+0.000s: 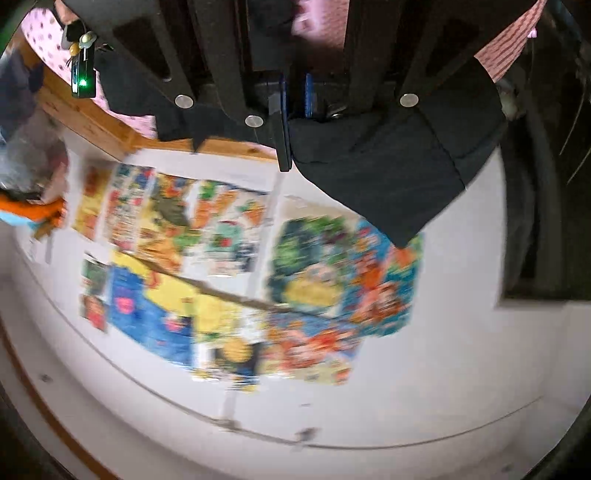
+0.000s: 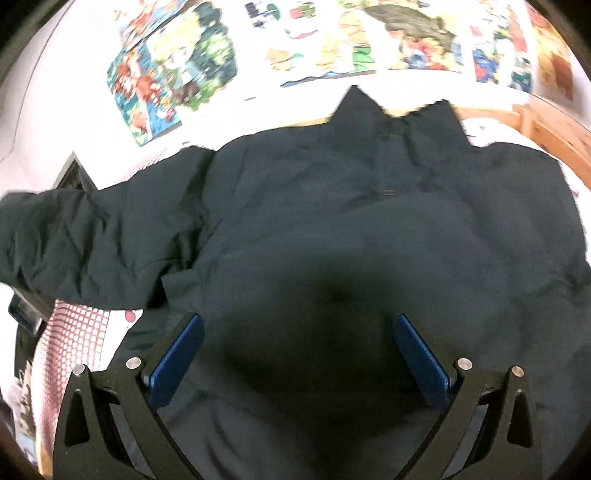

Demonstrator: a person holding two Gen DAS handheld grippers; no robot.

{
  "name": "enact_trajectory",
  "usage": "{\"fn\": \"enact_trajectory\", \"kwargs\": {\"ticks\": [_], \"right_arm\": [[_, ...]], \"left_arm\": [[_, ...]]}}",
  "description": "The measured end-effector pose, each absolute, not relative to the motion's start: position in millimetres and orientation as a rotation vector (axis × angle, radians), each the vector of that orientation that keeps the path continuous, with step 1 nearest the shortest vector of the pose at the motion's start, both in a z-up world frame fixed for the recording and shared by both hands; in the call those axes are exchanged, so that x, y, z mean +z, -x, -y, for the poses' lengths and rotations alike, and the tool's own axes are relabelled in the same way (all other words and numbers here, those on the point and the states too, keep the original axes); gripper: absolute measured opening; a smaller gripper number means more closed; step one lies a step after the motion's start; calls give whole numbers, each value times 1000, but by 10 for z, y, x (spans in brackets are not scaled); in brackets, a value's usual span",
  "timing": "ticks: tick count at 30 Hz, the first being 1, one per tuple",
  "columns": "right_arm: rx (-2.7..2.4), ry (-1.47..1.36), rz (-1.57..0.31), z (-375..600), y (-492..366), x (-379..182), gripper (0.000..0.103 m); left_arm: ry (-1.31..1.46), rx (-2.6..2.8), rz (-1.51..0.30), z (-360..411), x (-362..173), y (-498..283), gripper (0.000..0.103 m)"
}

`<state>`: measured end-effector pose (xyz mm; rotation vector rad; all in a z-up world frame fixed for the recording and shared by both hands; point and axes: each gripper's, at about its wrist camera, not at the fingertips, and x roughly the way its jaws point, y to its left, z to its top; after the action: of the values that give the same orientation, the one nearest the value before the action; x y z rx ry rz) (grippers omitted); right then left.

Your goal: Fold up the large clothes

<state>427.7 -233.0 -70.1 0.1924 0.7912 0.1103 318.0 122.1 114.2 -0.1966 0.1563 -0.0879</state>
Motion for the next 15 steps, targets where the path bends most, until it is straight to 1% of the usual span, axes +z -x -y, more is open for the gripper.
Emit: {"fn": "enact_trajectory", "kwargs": {"ticks": [3,8,11,15], "right_arm": [[72,-170,-768,2656,-4065,-639,101],[23,-174,-735,3139,-3737,-573,101],[-5,-170,-723,3398,-3630,-573,101],[-33,-193,-720,3695,-3533,-639,101]], "left_arm": [[113,-177,-160,-728,1276,-3212,6],[12,-306,-210,48,1305,-3277,6],[-47,-372,-260,520,1220,-3330,6],[-119,-452,-361,1053,917,-3390,6]]}}
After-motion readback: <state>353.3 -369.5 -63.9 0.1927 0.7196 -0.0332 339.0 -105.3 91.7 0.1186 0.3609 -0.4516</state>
